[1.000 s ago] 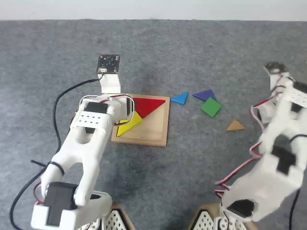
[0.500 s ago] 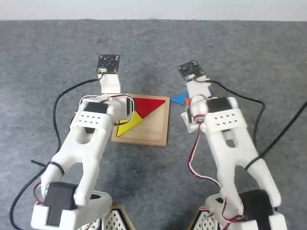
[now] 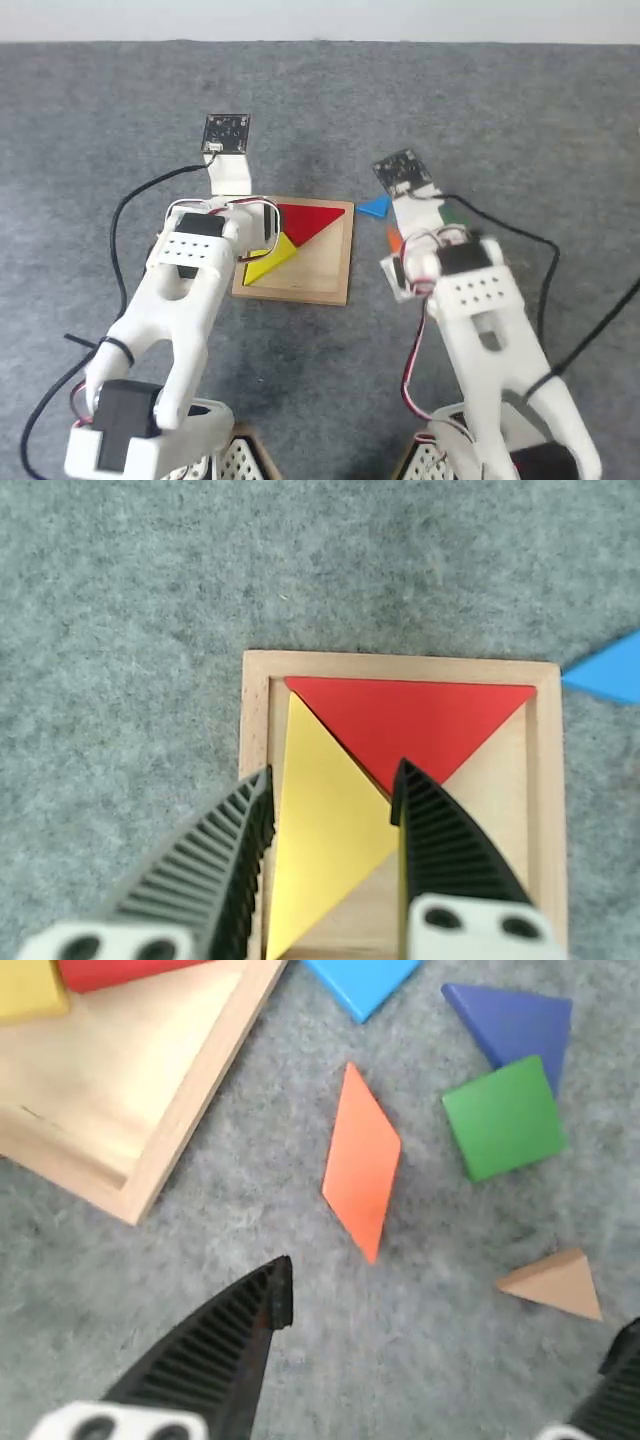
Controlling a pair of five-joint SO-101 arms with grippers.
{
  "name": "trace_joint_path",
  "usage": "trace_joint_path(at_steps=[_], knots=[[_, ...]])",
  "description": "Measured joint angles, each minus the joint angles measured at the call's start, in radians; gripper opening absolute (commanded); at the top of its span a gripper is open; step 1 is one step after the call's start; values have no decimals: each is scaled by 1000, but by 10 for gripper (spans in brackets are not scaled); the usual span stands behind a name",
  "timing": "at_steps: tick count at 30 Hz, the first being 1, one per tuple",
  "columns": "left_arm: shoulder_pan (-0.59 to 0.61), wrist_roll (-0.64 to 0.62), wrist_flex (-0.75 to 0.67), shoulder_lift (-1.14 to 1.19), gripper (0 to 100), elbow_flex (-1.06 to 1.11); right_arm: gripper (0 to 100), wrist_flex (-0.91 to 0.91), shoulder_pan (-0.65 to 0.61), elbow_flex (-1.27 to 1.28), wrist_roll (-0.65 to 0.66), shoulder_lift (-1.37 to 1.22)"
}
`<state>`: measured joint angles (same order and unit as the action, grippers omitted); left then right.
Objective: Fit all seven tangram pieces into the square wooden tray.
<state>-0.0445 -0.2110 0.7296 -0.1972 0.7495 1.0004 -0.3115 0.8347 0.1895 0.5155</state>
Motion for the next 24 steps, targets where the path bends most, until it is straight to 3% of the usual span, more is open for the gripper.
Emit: trace_joint_path(at_steps=[3,11,20,24], knots=[[0,0,0,0,187,0,410,-92,3,46,0,-9],[0,0,0,0,187,0,341,-226,12,-32,-153,-244],[0,0,0,0,187,0,340,-244,164,-138,-166,-462],[0,0,0,0,187,0,340,-245,176,-175,-158,-539]])
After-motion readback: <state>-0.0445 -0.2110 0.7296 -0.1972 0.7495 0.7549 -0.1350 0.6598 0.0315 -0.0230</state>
